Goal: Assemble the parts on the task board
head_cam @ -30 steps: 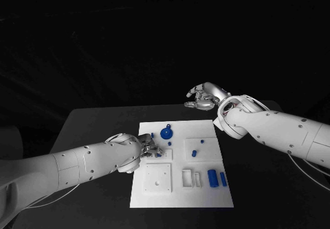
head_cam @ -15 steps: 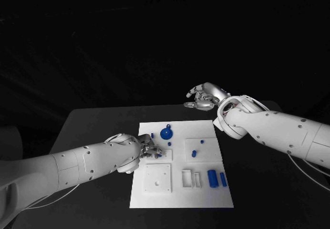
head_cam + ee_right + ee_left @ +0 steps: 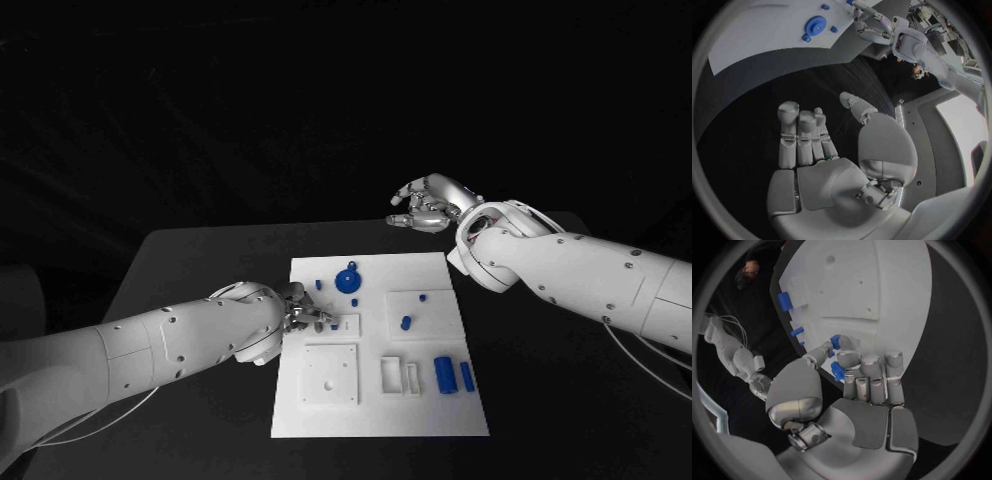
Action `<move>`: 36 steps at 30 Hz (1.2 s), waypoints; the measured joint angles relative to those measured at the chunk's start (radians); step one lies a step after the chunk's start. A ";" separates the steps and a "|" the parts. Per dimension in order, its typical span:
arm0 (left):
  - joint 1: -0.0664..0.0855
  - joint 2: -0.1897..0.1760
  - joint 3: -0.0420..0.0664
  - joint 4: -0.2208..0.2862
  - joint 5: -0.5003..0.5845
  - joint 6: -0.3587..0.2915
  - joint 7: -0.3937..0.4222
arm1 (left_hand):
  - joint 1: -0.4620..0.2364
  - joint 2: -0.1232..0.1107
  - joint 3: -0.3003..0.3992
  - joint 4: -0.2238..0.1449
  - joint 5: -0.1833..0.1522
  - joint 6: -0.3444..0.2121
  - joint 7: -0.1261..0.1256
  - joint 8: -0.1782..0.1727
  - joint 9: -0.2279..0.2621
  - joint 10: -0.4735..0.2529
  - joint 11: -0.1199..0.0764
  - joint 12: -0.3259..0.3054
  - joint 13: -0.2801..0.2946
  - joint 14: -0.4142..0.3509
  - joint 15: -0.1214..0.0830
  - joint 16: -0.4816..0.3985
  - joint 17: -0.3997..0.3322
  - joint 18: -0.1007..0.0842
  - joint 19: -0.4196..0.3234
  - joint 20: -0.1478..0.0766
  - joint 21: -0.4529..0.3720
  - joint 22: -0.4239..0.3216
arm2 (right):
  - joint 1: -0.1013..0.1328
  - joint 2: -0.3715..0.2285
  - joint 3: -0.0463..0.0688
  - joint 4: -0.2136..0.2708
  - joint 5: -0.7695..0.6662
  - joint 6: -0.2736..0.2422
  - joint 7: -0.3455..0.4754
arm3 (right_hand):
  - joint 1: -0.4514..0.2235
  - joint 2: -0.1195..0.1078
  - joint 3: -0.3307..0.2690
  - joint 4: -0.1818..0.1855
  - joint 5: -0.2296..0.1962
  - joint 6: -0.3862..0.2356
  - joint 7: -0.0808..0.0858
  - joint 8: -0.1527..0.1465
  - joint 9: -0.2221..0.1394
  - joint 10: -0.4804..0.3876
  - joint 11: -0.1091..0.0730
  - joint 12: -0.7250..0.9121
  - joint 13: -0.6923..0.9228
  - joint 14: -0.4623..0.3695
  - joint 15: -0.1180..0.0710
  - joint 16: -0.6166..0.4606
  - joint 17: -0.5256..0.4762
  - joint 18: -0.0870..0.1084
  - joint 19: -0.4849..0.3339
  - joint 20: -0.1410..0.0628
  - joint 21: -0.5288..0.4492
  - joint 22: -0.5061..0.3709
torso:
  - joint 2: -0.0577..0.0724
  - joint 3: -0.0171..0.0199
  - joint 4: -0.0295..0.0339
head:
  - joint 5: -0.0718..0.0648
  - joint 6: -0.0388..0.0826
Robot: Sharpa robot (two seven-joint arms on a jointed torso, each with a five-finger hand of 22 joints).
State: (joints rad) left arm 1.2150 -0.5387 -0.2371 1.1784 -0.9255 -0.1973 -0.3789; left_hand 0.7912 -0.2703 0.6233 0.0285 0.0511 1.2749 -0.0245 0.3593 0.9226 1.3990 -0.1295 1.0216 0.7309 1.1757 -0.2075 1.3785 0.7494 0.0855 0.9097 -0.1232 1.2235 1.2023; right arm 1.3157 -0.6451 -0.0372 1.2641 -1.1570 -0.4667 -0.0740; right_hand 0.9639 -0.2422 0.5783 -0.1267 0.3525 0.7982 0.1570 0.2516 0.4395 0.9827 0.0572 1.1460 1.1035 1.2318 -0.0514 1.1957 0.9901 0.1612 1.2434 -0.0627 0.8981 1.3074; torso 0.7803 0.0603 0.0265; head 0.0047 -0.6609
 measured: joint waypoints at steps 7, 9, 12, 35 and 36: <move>0.004 -0.043 0.018 0.033 0.067 0.012 0.002 | 0.012 -0.012 -0.012 0.010 0.000 -0.063 0.025 -0.039 -0.013 -0.031 0.024 -0.030 -0.018 -0.038 0.013 -0.025 -0.017 0.000 -0.041 0.009 -0.020 -0.005 | -0.001 -0.006 0.000 0.000 0.001 0.000 0.000 | 0.000 0.000 0.000 0.000 0.004 0.000 0.000 0.000 0.000 0.000 0.000 0.000 -0.001 0.000 0.000 0.000 0.000 0.000 0.000 0.000 0.000 0.000 | 0.000 -0.0002 0.0004 | -0.005 0.009; 0.008 -0.052 0.047 0.039 0.082 0.015 0.004 | 0.012 -0.011 -0.017 0.011 0.000 -0.078 0.029 -0.048 -0.018 -0.042 0.028 -0.038 -0.020 -0.049 0.016 -0.034 -0.022 0.000 -0.047 0.014 -0.022 -0.007 | -0.001 -0.007 0.000 0.000 0.001 0.000 0.000 | 0.000 0.000 0.000 0.000 0.004 0.000 0.000 0.000 0.000 0.000 0.000 0.000 -0.001 0.000 0.000 0.000 0.000 0.000 0.000 0.000 0.000 0.000 | 0.000 -0.0002 0.0005 | -0.007 0.012; 0.026 -0.066 0.068 0.045 0.097 0.019 0.007 | 0.017 -0.008 -0.021 0.015 0.000 -0.084 0.034 -0.054 -0.022 -0.046 0.031 -0.043 -0.022 -0.051 0.015 -0.035 -0.026 0.000 -0.055 0.015 -0.027 -0.008 | -0.001 -0.009 0.000 0.000 0.001 0.000 0.000 | 0.000 0.000 0.000 0.000 0.004 0.000 0.000 0.000 0.000 0.000 0.000 0.000 -0.001 0.000 0.000 0.000 0.000 0.000 0.000 0.000 0.000 0.000 | -0.001 -0.0002 0.0012 | -0.007 0.017; 0.096 0.043 0.077 -0.236 0.079 0.140 0.008 | 0.068 0.035 -0.052 -0.001 0.079 -0.197 0.076 -0.128 -0.059 -0.126 0.068 -0.112 -0.051 -0.113 0.052 -0.093 -0.079 -0.016 -0.100 0.028 -0.083 -0.029 | -0.002 -0.005 0.000 -0.005 0.003 0.000 0.000 | 0.000 0.000 0.000 0.000 0.004 0.000 0.000 0.000 0.000 0.000 0.000 0.000 -0.002 0.000 0.000 0.000 0.000 0.000 0.000 0.000 0.000 0.001 | 0.002 0.0003 -0.0008 | -0.002 0.032; 0.096 0.052 0.077 -0.248 0.076 0.146 0.008 | 0.064 0.035 -0.054 0.001 0.075 -0.197 0.076 -0.128 -0.059 -0.126 0.068 -0.112 -0.051 -0.113 0.052 -0.093 -0.079 -0.016 -0.100 0.028 -0.083 -0.029 | -0.002 -0.005 0.000 -0.004 0.003 0.000 0.000 | 0.000 0.000 0.000 0.000 0.004 0.000 0.000 0.000 0.000 0.000 0.000 0.000 -0.002 0.000 0.000 0.000 0.000 0.000 0.000 0.000 0.000 0.001 | 0.002 0.0003 -0.0008 | -0.002 0.032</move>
State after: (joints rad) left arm 1.3114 -0.4872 -0.1605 0.9300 -0.8496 -0.0513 -0.3706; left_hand 0.8548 -0.2352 0.5694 0.0298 0.1261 1.0781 0.0517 0.2317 0.8639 1.2733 -0.0612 0.9097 0.6803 1.0627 -0.1552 1.2854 0.6703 0.0697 0.8093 -0.0948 1.1405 1.1732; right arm 1.3141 -0.6504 -0.0372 1.2596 -1.1543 -0.4668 -0.0736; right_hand 0.9639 -0.2422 0.5783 -0.1268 0.3564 0.7977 0.1567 0.2516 0.4395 0.9827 0.0572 1.1459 1.1014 1.2319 -0.0514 1.1957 0.9902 0.1611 1.2431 -0.0623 0.8981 1.3080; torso 0.7823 0.0606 0.0257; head 0.0030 -0.6285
